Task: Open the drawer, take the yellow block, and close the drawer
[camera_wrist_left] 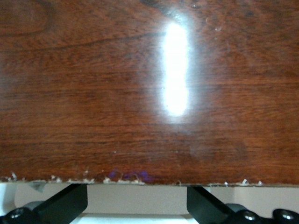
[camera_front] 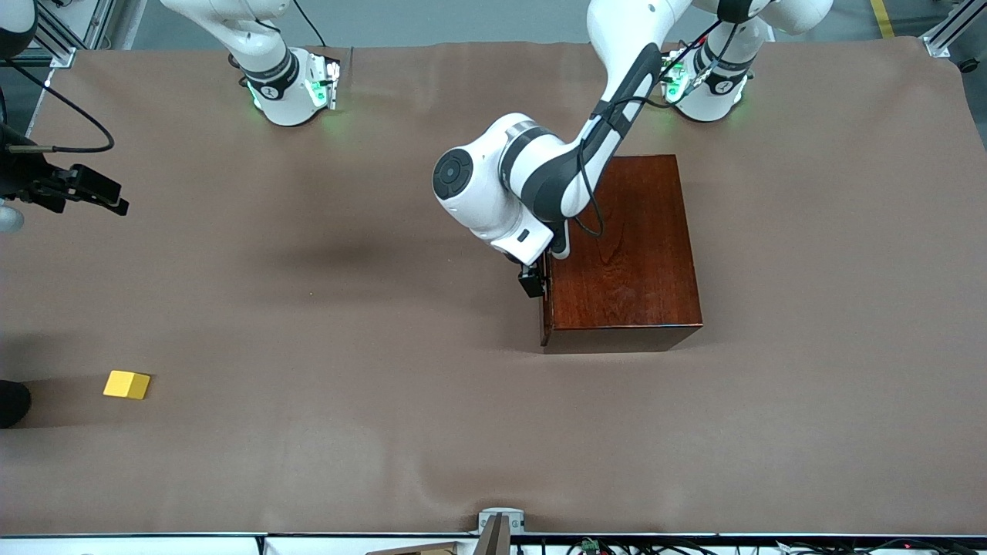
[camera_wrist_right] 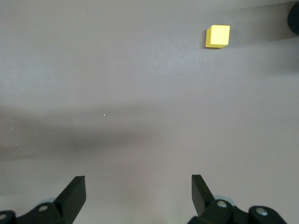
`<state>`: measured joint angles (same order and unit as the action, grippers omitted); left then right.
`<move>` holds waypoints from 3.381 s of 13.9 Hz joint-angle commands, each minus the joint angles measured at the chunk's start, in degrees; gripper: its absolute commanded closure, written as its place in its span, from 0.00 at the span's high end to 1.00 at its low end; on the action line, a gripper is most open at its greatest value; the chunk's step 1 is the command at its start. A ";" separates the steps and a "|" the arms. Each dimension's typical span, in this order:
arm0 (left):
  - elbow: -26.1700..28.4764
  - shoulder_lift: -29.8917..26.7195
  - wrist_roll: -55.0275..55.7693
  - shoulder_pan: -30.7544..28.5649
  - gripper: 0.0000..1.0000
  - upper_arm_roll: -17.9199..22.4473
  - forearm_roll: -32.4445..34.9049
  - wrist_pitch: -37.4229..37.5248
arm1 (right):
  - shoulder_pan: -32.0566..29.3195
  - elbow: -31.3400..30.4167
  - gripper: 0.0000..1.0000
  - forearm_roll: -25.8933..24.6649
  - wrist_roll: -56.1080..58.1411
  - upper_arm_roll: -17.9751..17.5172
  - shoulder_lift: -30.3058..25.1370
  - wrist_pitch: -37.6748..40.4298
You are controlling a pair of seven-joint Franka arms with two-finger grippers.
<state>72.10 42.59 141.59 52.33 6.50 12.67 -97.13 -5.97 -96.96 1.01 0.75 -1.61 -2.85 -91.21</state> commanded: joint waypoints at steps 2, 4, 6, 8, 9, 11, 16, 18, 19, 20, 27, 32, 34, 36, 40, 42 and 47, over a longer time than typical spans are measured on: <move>0.06 -2.60 1.23 1.10 1.00 1.50 3.86 1.06 | 0.87 -0.07 1.00 -0.13 0.48 0.38 -0.75 0.51; -0.38 -4.70 1.23 1.72 1.00 1.59 2.98 0.89 | 1.23 -0.07 1.00 -0.39 0.83 0.47 -0.75 0.51; -0.38 -7.60 0.45 1.37 1.00 1.94 2.98 0.80 | 1.23 -0.07 1.00 -0.39 2.32 0.47 -0.75 0.34; -0.29 -10.15 -3.23 -1.86 1.00 1.94 2.80 0.63 | 1.14 -0.07 1.00 -0.48 2.68 0.55 -0.67 0.33; -0.29 -10.51 -4.99 -4.41 1.00 1.68 2.63 0.28 | 1.23 -0.07 1.00 -0.48 2.68 0.55 -0.66 0.33; -0.21 -11.30 -9.20 -9.76 1.00 1.85 1.49 -0.95 | 1.14 -0.07 1.00 -0.39 2.51 0.55 -0.66 0.33; -0.03 -12.01 -19.21 -23.83 1.00 1.76 -1.41 -5.26 | 1.14 -0.07 1.00 -0.30 1.54 0.55 -0.66 0.16; -0.03 -12.09 -24.76 -28.49 1.00 1.76 -3.35 -5.79 | 1.14 -0.07 1.00 -0.30 0.58 0.55 -0.58 -0.02; -0.03 -12.10 -27.39 -30.25 1.00 1.76 -3.61 -5.70 | 1.14 -0.07 1.00 -0.30 -0.04 0.55 -0.58 -0.02; 0.06 -12.18 -30.12 -31.75 1.00 1.68 -4.14 -5.79 | 1.14 -0.07 1.00 -0.30 -0.13 0.55 -0.58 0.16; 5.40 -18.93 -54.18 -41.95 1.00 1.59 -13.63 -2.28 | 1.14 -0.07 1.00 -0.30 -0.04 0.47 -0.49 0.25; 11.83 -26.15 -72.40 -42.75 1.00 1.68 -15.13 0.54 | 1.14 -0.07 1.00 -0.30 -0.04 0.47 -0.49 0.25; 12.45 -27.03 -74.17 -42.32 1.00 1.68 -14.96 1.32 | 1.14 -0.07 1.00 -0.30 -0.04 0.55 -0.49 0.16; 12.89 -27.65 -76.63 -42.22 1.00 -0.07 -14.69 1.50 | 1.14 -0.07 1.00 -0.30 0.05 0.47 -0.49 0.16; 12.89 -28.79 -76.55 -42.05 1.00 -0.79 -14.51 2.12 | 1.23 -0.07 1.00 -0.30 0.05 0.47 -0.49 0.16; 12.89 -29.23 -76.81 -42.05 1.00 -1.05 -14.51 2.12 | 1.23 -0.07 1.00 -0.30 0.05 0.47 -0.49 0.16; 12.98 -31.43 -83.83 -42.14 1.00 -3.77 -14.34 3.78 | 1.14 -0.07 1.00 -0.30 0.13 0.55 -0.49 0.07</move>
<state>83.28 13.85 61.08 10.46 3.38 -1.62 -94.80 -5.53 -96.98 0.93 1.64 -1.55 -2.85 -91.29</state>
